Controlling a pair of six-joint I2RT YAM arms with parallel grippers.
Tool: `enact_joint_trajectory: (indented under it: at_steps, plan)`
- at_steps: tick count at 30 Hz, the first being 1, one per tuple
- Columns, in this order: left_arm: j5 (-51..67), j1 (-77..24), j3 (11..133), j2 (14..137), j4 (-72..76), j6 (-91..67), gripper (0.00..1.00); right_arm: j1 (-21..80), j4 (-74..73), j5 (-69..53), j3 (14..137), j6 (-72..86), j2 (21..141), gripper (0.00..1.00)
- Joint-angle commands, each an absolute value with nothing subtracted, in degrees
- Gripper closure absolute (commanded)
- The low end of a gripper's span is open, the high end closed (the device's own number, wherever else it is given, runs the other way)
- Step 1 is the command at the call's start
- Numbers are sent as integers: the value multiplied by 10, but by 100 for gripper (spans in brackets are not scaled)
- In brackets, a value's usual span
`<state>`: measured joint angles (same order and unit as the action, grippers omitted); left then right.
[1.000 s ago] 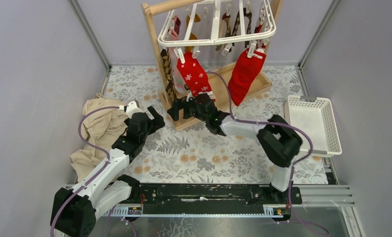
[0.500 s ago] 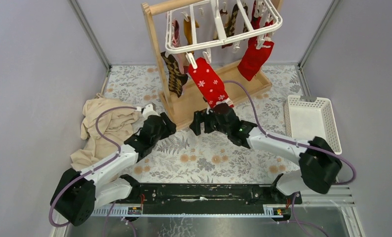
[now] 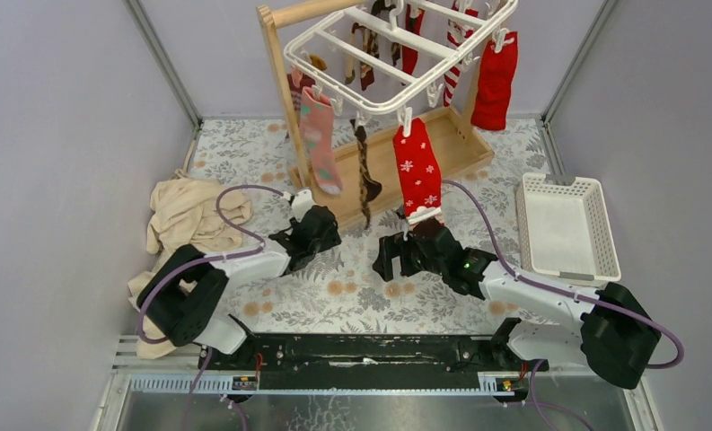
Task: Remove the socks clipped to the hanger
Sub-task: Move the clothesline to the center of the board.
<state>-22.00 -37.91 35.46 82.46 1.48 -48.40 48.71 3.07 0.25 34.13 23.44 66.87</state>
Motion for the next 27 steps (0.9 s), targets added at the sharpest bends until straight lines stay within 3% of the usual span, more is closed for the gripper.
enact_joint_trajectory:
  at_steps: [1, 12, 21, 27]
  plan:
    - [-260, -391, 402, 877, 63, -495, 41, 488, -3, -26, 352, 238, 666, 0]
    - [-305, -382, 458, 943, 49, -491, 41, 488, -167, 53, 332, 289, 567, 1]
    - [-276, -305, 466, 956, 55, -480, 42, 488, -265, 151, 362, 348, 403, 0]
    - [-245, -242, 483, 958, 54, -468, 42, 487, -357, 279, 393, 398, 325, 0]
